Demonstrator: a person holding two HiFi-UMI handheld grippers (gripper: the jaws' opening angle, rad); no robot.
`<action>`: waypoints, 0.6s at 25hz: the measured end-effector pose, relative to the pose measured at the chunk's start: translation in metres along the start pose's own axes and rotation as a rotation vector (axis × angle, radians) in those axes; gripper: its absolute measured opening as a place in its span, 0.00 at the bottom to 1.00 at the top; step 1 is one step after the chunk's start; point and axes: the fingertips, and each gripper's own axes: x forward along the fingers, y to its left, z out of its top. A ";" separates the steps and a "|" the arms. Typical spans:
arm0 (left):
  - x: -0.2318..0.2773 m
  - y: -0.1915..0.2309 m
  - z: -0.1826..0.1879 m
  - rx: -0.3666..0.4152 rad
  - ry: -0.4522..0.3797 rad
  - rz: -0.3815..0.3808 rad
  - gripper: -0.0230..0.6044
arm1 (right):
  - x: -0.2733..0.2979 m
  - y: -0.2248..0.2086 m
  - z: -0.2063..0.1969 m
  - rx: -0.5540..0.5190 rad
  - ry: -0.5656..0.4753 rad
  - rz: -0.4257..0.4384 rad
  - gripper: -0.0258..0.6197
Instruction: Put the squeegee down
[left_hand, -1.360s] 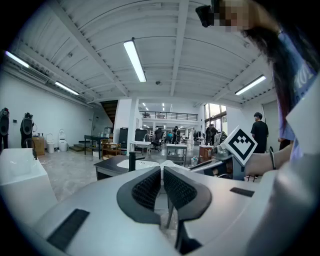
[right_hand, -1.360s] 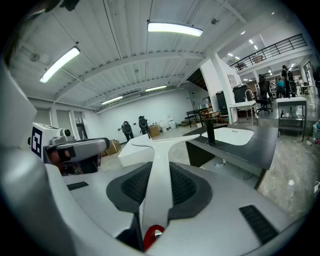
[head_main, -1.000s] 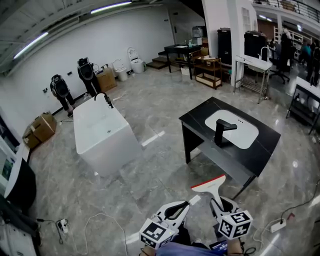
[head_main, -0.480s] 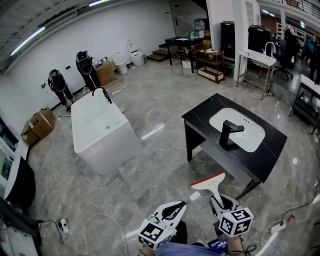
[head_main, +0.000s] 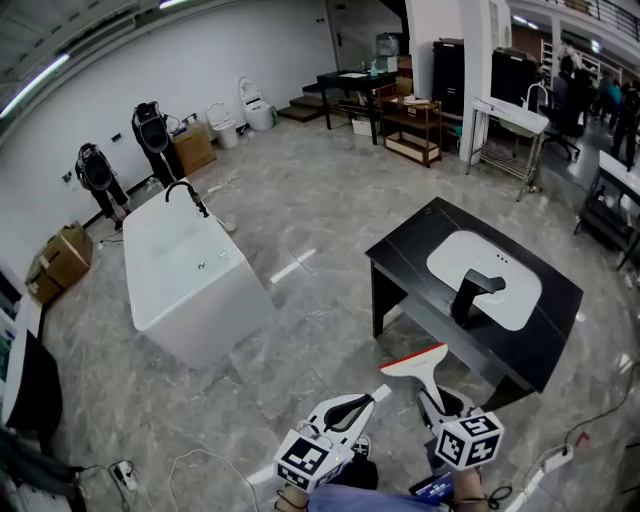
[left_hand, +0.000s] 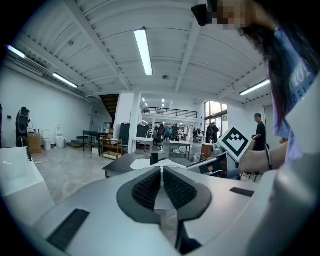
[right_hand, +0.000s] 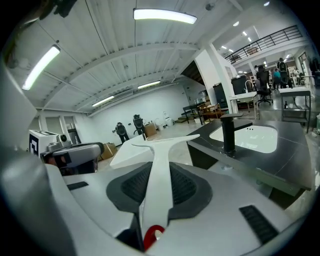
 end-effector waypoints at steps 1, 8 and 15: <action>0.004 0.010 0.001 0.004 0.002 -0.008 0.08 | 0.010 -0.001 0.005 0.006 -0.001 -0.006 0.20; 0.022 0.073 0.010 0.005 -0.002 -0.067 0.08 | 0.064 0.000 0.032 0.030 -0.006 -0.057 0.20; 0.039 0.108 0.018 0.018 -0.005 -0.154 0.08 | 0.095 0.003 0.057 0.038 -0.033 -0.112 0.20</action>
